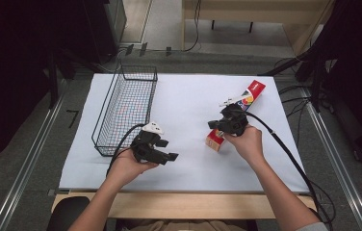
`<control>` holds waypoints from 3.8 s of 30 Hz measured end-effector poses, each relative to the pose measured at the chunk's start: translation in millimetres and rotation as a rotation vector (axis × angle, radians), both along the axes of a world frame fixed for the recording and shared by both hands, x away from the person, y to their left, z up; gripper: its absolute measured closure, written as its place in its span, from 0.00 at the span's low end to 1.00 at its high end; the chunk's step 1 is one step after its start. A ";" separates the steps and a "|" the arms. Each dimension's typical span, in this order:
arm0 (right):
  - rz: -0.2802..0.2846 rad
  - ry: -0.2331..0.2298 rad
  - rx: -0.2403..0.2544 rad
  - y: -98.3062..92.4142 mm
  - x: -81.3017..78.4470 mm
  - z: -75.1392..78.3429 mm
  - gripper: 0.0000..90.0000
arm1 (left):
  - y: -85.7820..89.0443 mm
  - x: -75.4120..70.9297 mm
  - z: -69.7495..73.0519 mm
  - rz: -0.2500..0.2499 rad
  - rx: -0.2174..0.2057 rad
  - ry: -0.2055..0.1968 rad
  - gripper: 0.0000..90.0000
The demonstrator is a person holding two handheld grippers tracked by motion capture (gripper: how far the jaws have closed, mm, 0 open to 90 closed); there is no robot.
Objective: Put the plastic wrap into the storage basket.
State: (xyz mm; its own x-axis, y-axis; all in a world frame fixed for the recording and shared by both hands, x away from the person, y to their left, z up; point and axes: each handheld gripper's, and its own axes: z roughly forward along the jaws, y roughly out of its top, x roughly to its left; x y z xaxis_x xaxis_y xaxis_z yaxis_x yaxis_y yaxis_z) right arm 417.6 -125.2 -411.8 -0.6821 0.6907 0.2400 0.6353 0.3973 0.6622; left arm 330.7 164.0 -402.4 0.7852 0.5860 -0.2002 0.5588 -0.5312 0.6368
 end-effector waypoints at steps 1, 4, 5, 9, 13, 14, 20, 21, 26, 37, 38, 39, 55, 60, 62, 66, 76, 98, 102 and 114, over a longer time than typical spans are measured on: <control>0.002 0.001 -0.017 4.6 0.7 -1.5 1.00 | -0.4 0.1 -0.3 -0.004 0.003 0.001 0.38; 0.015 -0.005 -0.043 10.0 0.6 -5.1 1.00 | -0.6 0.1 -0.3 -0.009 0.006 -0.001 0.38; 0.017 0.003 -0.045 12.0 0.3 -7.3 1.00 | -0.8 -0.2 -0.3 -0.007 0.005 -0.002 0.38; 0.017 0.020 -0.068 15.3 1.1 -15.7 1.00 | -0.1 -0.1 -0.2 -0.010 0.011 -0.003 0.38; 0.019 0.013 -0.075 16.5 0.5 -16.5 1.00 | 0.3 0.0 -0.1 -0.009 0.005 -0.004 0.38; 0.024 0.007 -0.076 17.2 0.1 -18.2 1.00 | 0.4 0.0 -0.1 -0.008 0.005 -0.004 0.38; 0.039 -0.002 -0.084 17.0 -0.6 -18.8 1.00 | -0.5 0.1 -0.4 -0.012 0.006 -0.002 0.38; 0.041 -0.001 -0.084 16.7 -0.8 -18.5 1.00 | -0.7 0.0 -0.4 -0.012 0.005 -0.004 0.38; 0.050 -0.003 -0.081 12.2 -3.0 -16.7 1.00 | -1.6 0.5 -0.5 -0.018 0.006 -0.001 0.38; 0.053 -0.009 -0.099 8.4 -3.9 -14.4 1.00 | -5.9 1.3 -1.2 -0.037 0.010 -0.004 0.38; 0.052 0.002 -0.094 7.5 -3.3 -14.1 1.00 | -6.1 1.4 -1.2 -0.039 0.009 -0.003 0.38; 0.048 0.008 -0.090 7.0 -3.4 -14.3 1.00 | -6.4 1.7 -1.3 -0.038 0.008 -0.004 0.38; 0.071 -0.009 -0.109 9.3 -18.0 -12.5 1.00 | -9.7 0.4 -1.6 -0.051 0.006 -0.002 0.38; 0.082 0.008 -0.106 0.7 -22.0 -9.5 1.00 | -9.8 0.5 -1.7 -0.052 0.005 -0.002 0.38; 0.076 0.019 -0.089 -6.5 -24.7 -8.3 1.00 | -10.2 1.4 -2.5 -0.052 0.016 0.000 0.38; 0.064 0.011 -0.191 -13.1 -27.7 -15.5 1.00 | -11.1 0.6 -1.3 -0.059 0.012 -0.006 0.38; 0.003 0.033 -0.115 -48.6 -33.8 -21.2 1.00 | -16.0 3.0 -3.3 -0.068 0.019 0.001 0.38; -0.381 0.016 -0.050 -92.0 -6.9 6.7 0.54 | -21.2 3.6 -3.3 -0.084 0.009 0.002 0.38; -0.455 -0.013 -0.095 -90.7 2.9 6.9 0.36 | -21.4 3.5 -3.8 -0.088 0.017 -0.001 0.38; -0.666 0.082 -0.195 -94.0 30.6 -16.5 0.06 | -21.6 3.4 -4.0 -0.086 0.019 -0.001 0.37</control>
